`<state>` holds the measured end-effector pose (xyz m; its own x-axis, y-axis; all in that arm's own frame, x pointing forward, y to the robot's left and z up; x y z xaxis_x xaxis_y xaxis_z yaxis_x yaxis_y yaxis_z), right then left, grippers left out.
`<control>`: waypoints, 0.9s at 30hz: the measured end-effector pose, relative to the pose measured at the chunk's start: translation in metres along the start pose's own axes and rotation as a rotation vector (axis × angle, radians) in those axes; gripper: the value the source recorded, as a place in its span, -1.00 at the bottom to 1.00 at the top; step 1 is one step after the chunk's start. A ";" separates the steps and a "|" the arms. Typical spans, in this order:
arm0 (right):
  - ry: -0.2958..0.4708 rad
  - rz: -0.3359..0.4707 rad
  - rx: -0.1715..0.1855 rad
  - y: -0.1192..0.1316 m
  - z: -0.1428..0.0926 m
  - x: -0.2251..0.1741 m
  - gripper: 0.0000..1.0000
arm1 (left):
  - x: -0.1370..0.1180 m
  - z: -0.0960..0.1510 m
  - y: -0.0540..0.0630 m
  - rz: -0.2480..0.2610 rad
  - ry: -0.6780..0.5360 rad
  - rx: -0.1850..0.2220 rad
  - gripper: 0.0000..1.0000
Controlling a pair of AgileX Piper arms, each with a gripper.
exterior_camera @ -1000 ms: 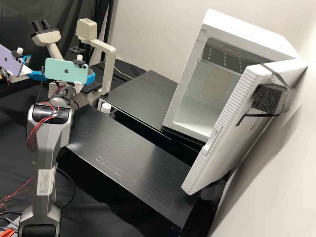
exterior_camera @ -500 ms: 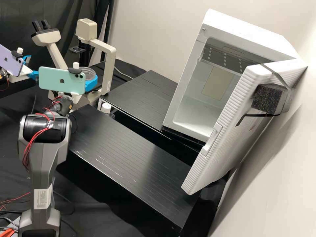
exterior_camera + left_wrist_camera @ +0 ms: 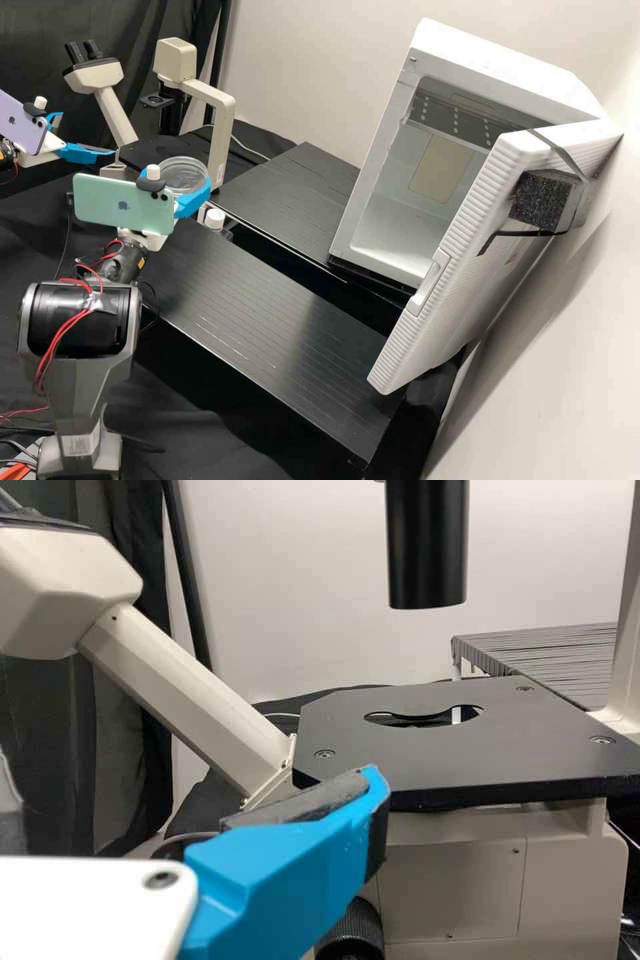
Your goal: Move the petri dish to the bench.
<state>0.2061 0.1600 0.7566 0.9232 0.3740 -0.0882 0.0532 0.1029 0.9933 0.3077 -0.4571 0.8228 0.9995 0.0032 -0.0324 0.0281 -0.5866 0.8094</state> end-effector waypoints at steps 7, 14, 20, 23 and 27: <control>-0.104 0.055 -0.001 0.014 0.028 -0.026 -1.00 | 0.000 0.000 0.000 0.000 0.000 0.000 1.00; -0.208 0.160 0.020 0.035 0.048 -0.039 -1.00 | 0.000 0.000 0.000 0.000 0.000 0.000 1.00; -0.242 0.198 0.039 0.042 0.057 -0.047 -1.00 | 0.000 0.000 0.000 0.000 0.000 0.000 1.00; -0.248 0.196 0.036 0.042 0.059 -0.049 -1.00 | 0.000 0.000 0.000 0.000 0.000 0.000 1.00; -0.255 0.187 0.032 0.040 0.060 -0.051 -1.00 | 0.000 0.000 0.000 0.000 0.000 0.000 1.00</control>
<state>0.1841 0.0894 0.8053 0.9836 0.1398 0.1141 -0.1185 0.0233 0.9927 0.3077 -0.4571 0.8228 0.9995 0.0032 -0.0324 0.0281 -0.5866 0.8094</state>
